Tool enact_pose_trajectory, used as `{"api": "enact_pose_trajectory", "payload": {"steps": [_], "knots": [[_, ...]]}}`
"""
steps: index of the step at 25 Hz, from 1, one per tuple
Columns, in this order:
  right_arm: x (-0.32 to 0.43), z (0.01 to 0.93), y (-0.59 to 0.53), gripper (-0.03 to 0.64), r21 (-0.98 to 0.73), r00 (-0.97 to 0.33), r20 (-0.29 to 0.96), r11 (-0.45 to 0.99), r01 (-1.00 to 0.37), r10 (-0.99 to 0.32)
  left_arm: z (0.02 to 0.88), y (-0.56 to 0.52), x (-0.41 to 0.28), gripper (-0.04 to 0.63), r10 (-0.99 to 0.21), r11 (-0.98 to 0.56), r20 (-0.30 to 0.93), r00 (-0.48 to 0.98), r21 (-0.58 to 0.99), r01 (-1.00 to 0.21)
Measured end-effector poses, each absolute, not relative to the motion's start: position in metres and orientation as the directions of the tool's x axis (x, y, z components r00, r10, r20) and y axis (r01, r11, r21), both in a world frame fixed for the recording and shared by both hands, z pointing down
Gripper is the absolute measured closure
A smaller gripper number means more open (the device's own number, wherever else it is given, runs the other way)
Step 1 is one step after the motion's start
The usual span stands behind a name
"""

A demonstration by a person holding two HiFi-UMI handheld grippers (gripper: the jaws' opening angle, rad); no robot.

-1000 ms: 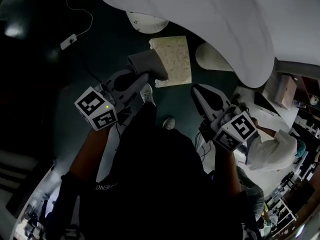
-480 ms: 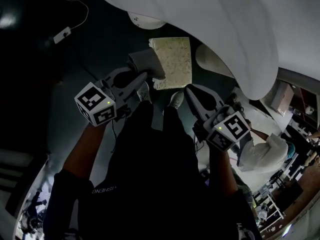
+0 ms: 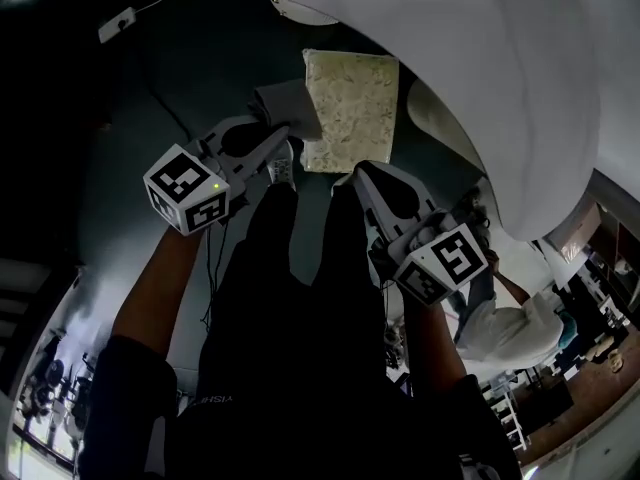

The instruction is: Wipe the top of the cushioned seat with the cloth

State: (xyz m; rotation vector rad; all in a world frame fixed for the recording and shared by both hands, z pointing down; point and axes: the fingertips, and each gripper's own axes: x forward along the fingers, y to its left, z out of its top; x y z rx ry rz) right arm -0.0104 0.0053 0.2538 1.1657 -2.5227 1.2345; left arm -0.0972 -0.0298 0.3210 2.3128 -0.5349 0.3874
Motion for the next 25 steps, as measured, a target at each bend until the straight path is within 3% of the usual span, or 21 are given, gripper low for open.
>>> {"api": "enact_pose_trajectory", "payload": {"steps": [11,19,25], "knots": [[0.051,0.356,0.007,0.591,-0.652,-0.737,0.465,0.373,-0.66,-0.491,0.465,-0.057,-0.069,0.581,-0.316,-0.593,0.536,0.783,0.532,-0.604],[0.081,0.4,0.025,0.591,-0.667,-0.732,0.502,0.333,-0.667,-0.461,0.564,-0.071,-0.077,0.581,-0.273,-0.657,0.721,0.636,0.343,-0.671],[0.099,0.408,0.044,0.591,-0.686,-0.73,0.507,0.298,-0.664,-0.458,0.61,-0.068,-0.053,0.581,-0.19,-0.73,0.8,0.569,0.272,-0.627]]}}
